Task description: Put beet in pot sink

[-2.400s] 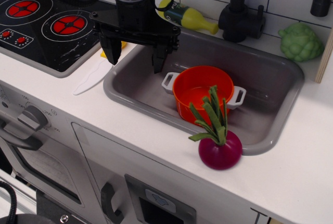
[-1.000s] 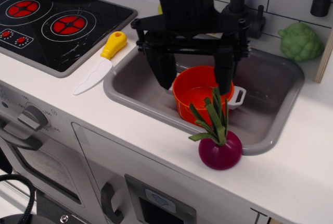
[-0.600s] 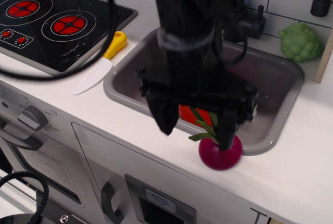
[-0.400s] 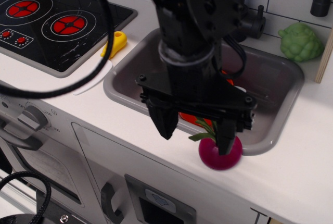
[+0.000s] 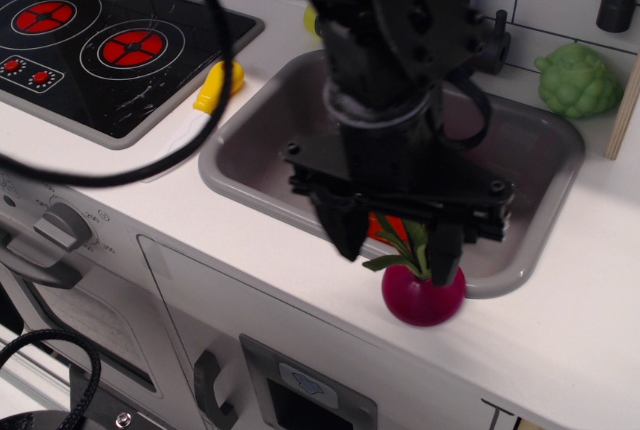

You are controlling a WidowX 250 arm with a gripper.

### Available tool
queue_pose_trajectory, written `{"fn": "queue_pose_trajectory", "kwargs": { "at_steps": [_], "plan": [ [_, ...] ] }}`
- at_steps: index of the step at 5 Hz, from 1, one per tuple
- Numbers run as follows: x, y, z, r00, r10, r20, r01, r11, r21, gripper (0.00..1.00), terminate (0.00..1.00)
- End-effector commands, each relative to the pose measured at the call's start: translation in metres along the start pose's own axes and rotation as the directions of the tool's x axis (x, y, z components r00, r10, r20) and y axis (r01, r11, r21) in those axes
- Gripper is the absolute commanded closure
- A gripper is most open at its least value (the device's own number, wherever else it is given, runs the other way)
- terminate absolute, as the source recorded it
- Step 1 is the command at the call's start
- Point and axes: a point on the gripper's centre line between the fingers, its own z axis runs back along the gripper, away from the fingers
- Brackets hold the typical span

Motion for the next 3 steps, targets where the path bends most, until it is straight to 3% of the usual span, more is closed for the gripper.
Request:
{"fn": "queue_pose_trajectory", "kwargs": {
  "at_steps": [1,3],
  "plan": [
    [0.015,-0.002,0.005,0.997,-0.008,0.071,0.008,1.000,-0.003,1.00,0.00],
    [0.042,0.012,0.026,0.990,0.075,0.123,-0.074,0.997,-0.013,1.00,0.00]
  ]
}}
